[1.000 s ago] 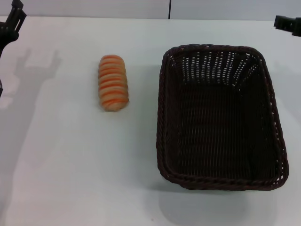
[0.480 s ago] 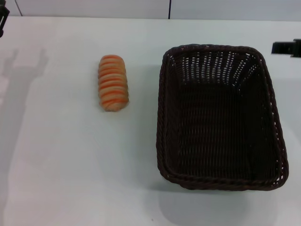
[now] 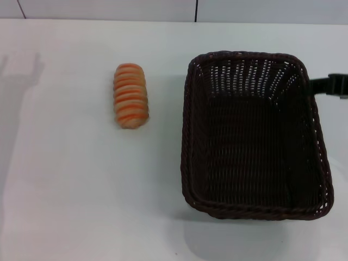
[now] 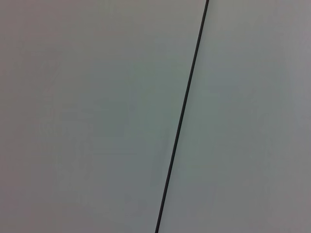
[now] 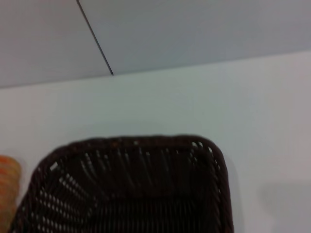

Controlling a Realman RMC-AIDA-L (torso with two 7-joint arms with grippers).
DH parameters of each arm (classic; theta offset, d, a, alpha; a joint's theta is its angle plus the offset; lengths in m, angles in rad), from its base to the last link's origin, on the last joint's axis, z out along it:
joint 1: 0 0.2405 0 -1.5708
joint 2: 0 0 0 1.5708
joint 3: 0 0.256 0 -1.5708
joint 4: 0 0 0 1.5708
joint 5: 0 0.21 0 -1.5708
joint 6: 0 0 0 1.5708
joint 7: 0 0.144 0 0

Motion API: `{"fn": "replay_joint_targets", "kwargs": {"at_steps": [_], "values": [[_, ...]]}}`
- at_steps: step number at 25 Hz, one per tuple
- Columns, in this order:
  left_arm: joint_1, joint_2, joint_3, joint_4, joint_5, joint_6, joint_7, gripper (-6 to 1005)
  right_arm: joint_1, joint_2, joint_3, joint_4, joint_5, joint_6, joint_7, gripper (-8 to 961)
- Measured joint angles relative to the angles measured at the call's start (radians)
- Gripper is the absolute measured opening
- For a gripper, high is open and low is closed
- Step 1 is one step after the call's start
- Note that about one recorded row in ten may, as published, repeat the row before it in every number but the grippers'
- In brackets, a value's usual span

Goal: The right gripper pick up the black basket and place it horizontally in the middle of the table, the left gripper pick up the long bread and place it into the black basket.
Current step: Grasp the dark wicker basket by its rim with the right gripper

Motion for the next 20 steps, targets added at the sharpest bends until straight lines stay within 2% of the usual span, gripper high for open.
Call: {"fn": "replay_joint_targets", "kwargs": {"at_steps": [9,20], "values": [[-0.012,0.007,-0.013,0.001,-0.002,-0.011,0.023,821,0.006,0.0,0.005,-0.015,-0.003,0.066,0.01,708],[-0.013,0.007,-0.026,0.001,-0.002,-0.012,0.024,820,0.016,0.001,-0.008,-0.075,-0.002,0.072,0.004,709]]}}
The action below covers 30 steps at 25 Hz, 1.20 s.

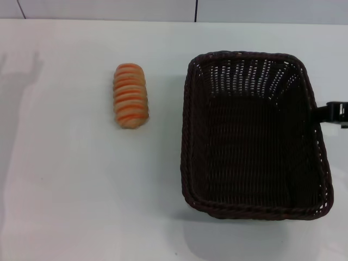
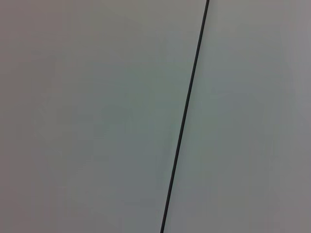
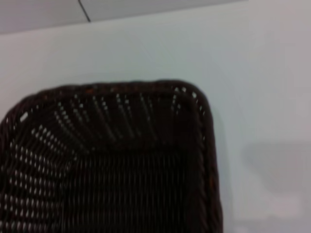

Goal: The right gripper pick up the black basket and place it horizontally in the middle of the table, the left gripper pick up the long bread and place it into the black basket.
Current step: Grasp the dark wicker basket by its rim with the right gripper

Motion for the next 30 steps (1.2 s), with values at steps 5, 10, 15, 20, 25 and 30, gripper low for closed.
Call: {"fn": "replay_joint_targets", "kwargs": {"at_steps": [5,10,15,20,25,30], "values": [[0.007,-0.001,0.0,0.0,0.0,0.004,0.0,820,0.012,0.001,-0.024,-0.052,0.0,-0.014,-0.003,709],[0.012,-0.004,0.0,0.0,0.0,0.005,0.0,819,0.014,0.001,-0.032,-0.09,0.001,-0.037,-0.014,708],[0.014,-0.005,0.0,0.0,0.0,0.007,0.0,819,0.025,0.001,-0.051,-0.133,0.002,-0.049,-0.016,705],[0.016,-0.006,-0.001,0.0,0.0,0.008,0.0,819,0.034,0.0,-0.074,-0.148,-0.003,-0.057,-0.017,658],[0.016,-0.006,-0.001,0.0,0.0,0.009,0.0,819,0.034,-0.001,-0.08,-0.149,-0.006,-0.062,-0.019,582],[0.02,-0.007,-0.002,-0.002,0.0,0.01,0.0,818,0.032,-0.001,-0.082,-0.146,-0.006,-0.063,-0.019,381]]}}
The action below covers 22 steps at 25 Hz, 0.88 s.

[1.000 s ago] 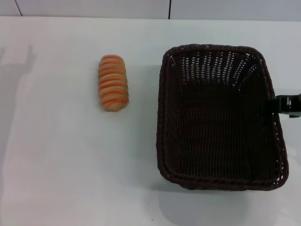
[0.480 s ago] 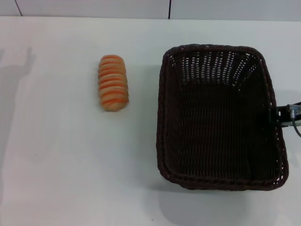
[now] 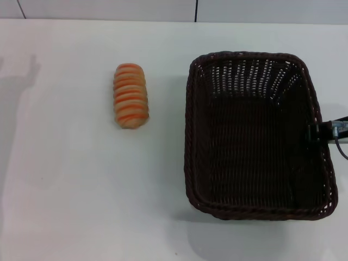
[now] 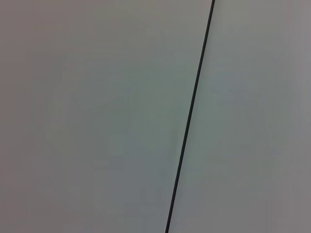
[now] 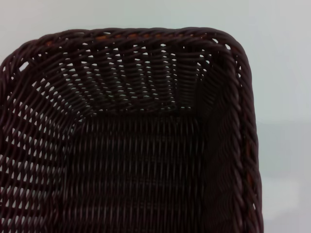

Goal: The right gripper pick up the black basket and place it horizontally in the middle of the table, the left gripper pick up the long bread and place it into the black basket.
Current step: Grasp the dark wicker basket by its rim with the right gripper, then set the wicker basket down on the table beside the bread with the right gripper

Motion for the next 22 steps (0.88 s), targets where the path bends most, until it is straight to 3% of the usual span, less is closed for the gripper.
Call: {"fn": "replay_joint_targets", "kwargs": {"at_steps": [1,6,11,22], "values": [[0.001,-0.001,-0.001,0.0,0.0,0.0,0.0,818,-0.002,0.0,0.0,0.0,0.0,0.0,-0.001,303],[0.003,-0.002,-0.004,-0.001,0.0,0.0,0.0,818,-0.003,0.0,0.001,-0.002,-0.001,-0.005,-0.025,174],[0.013,-0.005,-0.017,-0.008,0.0,0.0,-0.006,818,0.031,-0.001,0.044,-0.008,0.003,-0.032,-0.178,174],[0.006,-0.012,-0.037,-0.013,0.003,-0.002,-0.001,817,0.18,-0.005,0.236,-0.03,0.085,-0.037,-0.657,173]]}}
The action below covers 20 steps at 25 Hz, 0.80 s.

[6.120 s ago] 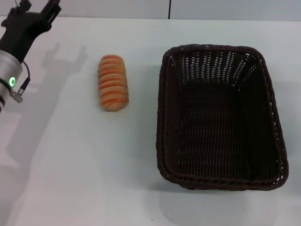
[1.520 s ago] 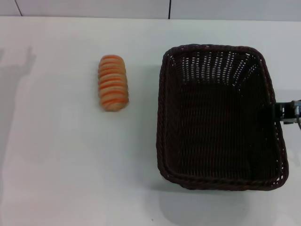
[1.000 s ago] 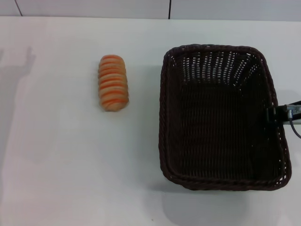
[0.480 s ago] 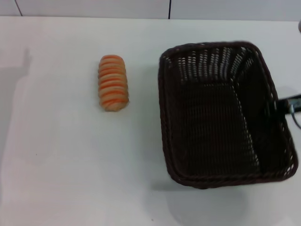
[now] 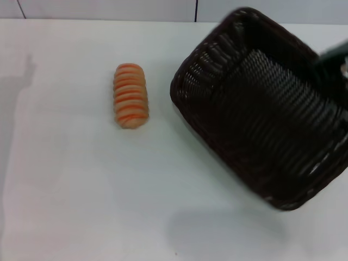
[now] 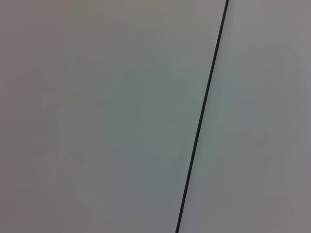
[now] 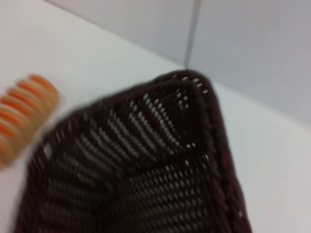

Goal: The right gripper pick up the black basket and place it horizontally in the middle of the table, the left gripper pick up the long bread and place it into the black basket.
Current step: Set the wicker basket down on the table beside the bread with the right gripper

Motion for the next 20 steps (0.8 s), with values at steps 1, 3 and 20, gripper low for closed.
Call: {"fn": "replay_joint_targets", "kwargs": {"at_steps": [1,3,20], "values": [[0.0,0.0,0.0,0.0,-0.002,-0.002,0.0,817,0.014,-0.002,0.013,0.01,0.016,0.002,-0.036,173],[0.0,0.0,-0.001,0.0,-0.003,-0.004,0.0,817,0.042,-0.004,0.033,0.026,0.046,0.01,-0.11,173],[-0.021,-0.008,-0.001,-0.019,-0.005,-0.053,-0.008,816,0.234,-0.007,0.049,0.03,0.276,0.152,-0.453,196]]}}
